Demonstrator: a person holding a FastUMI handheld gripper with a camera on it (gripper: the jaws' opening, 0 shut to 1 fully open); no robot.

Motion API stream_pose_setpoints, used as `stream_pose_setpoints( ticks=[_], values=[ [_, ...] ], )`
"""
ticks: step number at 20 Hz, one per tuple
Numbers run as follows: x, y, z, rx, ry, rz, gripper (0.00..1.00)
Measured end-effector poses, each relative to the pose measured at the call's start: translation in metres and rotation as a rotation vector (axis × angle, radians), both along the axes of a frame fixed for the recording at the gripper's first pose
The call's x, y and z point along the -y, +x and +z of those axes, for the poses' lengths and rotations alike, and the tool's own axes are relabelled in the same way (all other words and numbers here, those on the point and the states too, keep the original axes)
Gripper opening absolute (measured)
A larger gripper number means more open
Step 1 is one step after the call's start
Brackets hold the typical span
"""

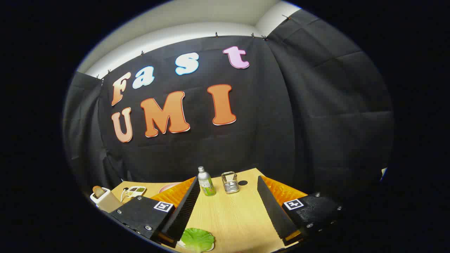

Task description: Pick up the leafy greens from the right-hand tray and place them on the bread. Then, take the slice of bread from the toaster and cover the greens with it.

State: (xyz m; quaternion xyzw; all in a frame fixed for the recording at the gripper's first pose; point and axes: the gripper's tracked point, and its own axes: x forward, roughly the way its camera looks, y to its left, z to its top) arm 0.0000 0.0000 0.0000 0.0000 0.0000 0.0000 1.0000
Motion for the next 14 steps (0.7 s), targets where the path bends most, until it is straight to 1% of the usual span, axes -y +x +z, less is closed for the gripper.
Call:
stream_pose_setpoints(
  ticks=[3,6,9,12,14],
  values=[
    [-0.031,-0.02,-0.008,-0.047,0.035,0.017,0.98],
    [-0.056,-0.027,-0.009,-0.048,0.046,0.031,0.98],
    [-0.065,-0.03,-0.015,-0.065,0.021,0.006,0.98],
    [-0.071,-0.036,-0.009,-0.043,0.009,-0.011,0.98],
    [-0.074,-0.039,-0.013,-0.057,0.006,-0.018,0.98]
  ],
)
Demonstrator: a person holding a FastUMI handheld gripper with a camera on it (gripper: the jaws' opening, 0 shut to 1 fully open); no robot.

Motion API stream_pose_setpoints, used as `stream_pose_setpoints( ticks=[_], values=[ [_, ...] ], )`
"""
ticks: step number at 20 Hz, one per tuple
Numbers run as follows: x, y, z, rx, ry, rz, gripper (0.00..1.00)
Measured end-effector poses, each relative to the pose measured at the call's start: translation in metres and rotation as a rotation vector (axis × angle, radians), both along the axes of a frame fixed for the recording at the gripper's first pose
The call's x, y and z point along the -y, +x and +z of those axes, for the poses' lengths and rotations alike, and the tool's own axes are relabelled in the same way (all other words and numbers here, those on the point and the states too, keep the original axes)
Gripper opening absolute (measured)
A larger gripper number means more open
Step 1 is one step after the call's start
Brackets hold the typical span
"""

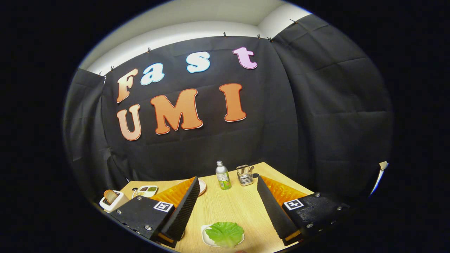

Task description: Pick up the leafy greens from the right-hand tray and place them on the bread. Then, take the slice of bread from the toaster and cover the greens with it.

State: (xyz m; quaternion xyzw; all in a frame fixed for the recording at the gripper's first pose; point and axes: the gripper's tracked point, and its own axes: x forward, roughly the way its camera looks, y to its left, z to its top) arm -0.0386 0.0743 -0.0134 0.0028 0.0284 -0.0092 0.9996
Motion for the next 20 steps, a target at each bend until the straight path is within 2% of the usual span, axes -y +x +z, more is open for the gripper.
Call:
stream_pose_setpoints(
  ticks=[4,6,11,15,20],
  values=[
    [-0.013,-0.002,-0.014,-0.027,-0.044,0.01,0.98],
    [-0.02,-0.002,-0.037,-0.086,-0.084,0.025,0.98],
    [-0.024,-0.001,-0.13,-0.351,-0.214,0.088,0.99],
    [-0.017,0.003,-0.206,-0.547,-0.193,0.091,0.99],
    [-0.011,0.01,-0.262,-0.681,-0.223,0.088,0.99]
  ],
)
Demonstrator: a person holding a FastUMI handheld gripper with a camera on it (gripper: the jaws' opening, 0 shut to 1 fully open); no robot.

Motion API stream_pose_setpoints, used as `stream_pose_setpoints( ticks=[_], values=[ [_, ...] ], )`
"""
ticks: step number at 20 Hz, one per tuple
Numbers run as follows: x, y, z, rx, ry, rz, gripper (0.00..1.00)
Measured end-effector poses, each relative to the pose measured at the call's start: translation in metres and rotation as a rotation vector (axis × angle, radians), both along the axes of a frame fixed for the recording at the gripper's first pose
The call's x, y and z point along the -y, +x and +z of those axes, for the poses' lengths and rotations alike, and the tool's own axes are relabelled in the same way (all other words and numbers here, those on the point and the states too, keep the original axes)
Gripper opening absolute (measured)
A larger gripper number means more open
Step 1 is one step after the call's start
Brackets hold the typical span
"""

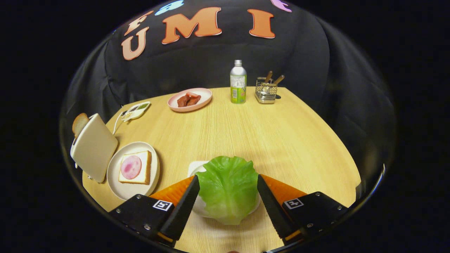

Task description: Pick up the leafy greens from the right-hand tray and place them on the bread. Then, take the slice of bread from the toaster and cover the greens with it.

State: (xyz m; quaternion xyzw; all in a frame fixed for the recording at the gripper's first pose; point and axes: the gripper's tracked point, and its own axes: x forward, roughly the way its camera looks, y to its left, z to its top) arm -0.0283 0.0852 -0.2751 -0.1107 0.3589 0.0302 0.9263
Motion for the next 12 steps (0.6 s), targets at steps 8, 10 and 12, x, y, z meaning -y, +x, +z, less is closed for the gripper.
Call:
stream_pose_setpoints(
  ticks=[8,10,12],
  values=[
    [0.004,0.003,-0.032,-0.159,-0.119,0.053,0.98],
    [0.001,0.003,-0.038,-0.186,-0.129,0.07,0.92],
    [0.002,0.005,-0.042,-0.2,-0.137,0.068,0.83]
  ],
)
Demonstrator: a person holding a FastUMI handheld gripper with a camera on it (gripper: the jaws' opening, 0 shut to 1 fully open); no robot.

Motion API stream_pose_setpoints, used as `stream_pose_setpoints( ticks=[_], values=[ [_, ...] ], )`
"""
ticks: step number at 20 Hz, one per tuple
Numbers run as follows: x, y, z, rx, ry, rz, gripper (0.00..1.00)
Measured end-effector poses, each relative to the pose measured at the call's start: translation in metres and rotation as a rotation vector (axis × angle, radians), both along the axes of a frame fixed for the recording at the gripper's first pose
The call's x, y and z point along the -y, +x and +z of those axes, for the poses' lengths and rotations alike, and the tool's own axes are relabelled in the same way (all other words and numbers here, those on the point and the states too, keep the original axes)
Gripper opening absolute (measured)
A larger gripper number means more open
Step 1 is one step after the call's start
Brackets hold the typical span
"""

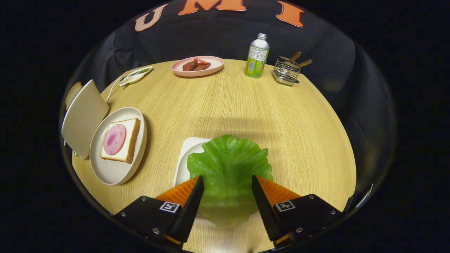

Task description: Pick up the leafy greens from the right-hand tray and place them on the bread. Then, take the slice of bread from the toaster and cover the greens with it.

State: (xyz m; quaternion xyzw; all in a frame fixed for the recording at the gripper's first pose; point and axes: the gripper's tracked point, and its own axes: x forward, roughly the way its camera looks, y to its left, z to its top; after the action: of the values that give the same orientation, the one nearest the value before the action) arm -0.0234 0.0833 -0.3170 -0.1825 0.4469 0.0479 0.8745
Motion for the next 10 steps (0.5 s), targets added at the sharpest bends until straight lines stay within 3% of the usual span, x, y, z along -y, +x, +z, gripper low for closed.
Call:
stream_pose_setpoints(
  ticks=[10],
  values=[
    [-0.0058,-0.0026,-0.0017,-0.045,0.065,-0.039,0.36]
  ],
)
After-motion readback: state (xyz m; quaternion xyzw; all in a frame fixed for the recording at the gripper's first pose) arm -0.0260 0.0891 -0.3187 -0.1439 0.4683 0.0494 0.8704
